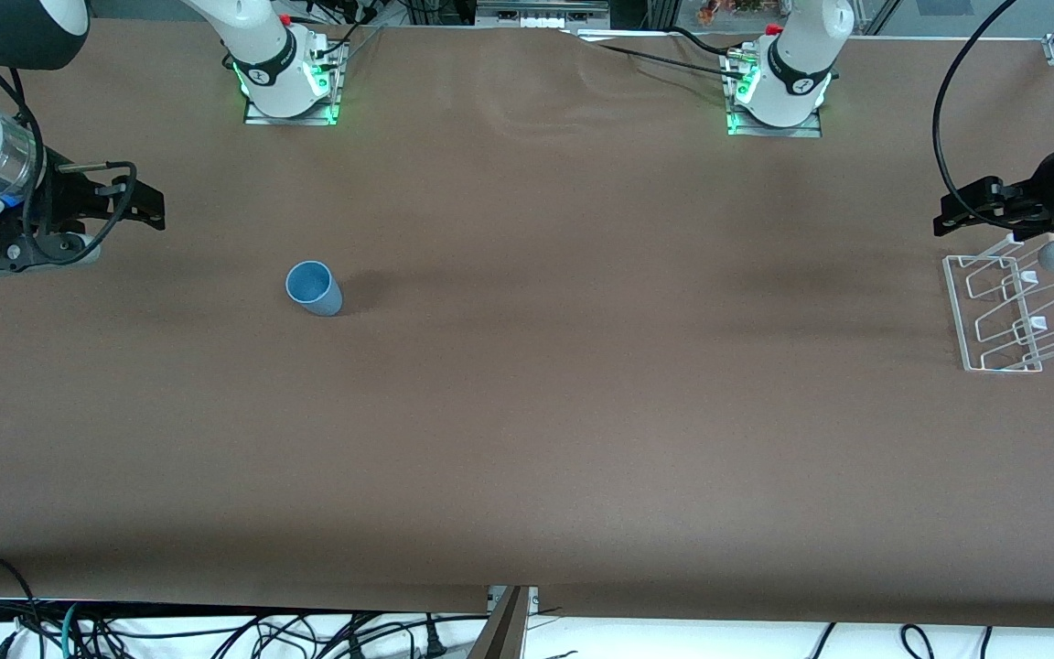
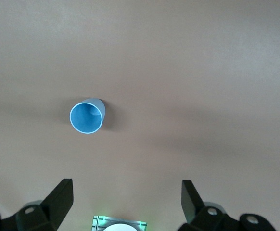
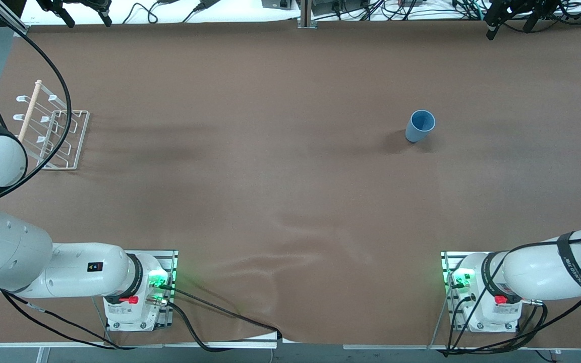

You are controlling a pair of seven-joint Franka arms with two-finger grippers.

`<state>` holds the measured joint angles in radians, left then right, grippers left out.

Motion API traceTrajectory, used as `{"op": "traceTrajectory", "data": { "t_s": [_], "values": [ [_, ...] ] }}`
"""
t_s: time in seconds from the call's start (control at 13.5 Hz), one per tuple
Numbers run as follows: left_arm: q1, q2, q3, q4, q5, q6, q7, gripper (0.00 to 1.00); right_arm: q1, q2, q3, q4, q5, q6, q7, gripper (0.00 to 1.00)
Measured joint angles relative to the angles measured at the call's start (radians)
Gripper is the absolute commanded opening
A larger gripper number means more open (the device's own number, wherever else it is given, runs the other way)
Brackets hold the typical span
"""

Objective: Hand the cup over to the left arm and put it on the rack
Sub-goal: 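Move the right gripper toward the light blue cup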

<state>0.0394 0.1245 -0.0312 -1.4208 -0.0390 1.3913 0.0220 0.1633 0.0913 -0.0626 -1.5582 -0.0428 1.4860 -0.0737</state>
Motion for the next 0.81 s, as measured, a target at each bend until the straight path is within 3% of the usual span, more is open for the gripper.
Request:
{"op": "traceTrajectory", "data": {
  "t_s": [0.81],
  "values": [
    [0.000,0.004,0.000,0.000,0.000,0.000,0.000,1.00,0.000,-0.027,0.000,0.017,0.006,0.001,0.000,0.99]
  ]
}}
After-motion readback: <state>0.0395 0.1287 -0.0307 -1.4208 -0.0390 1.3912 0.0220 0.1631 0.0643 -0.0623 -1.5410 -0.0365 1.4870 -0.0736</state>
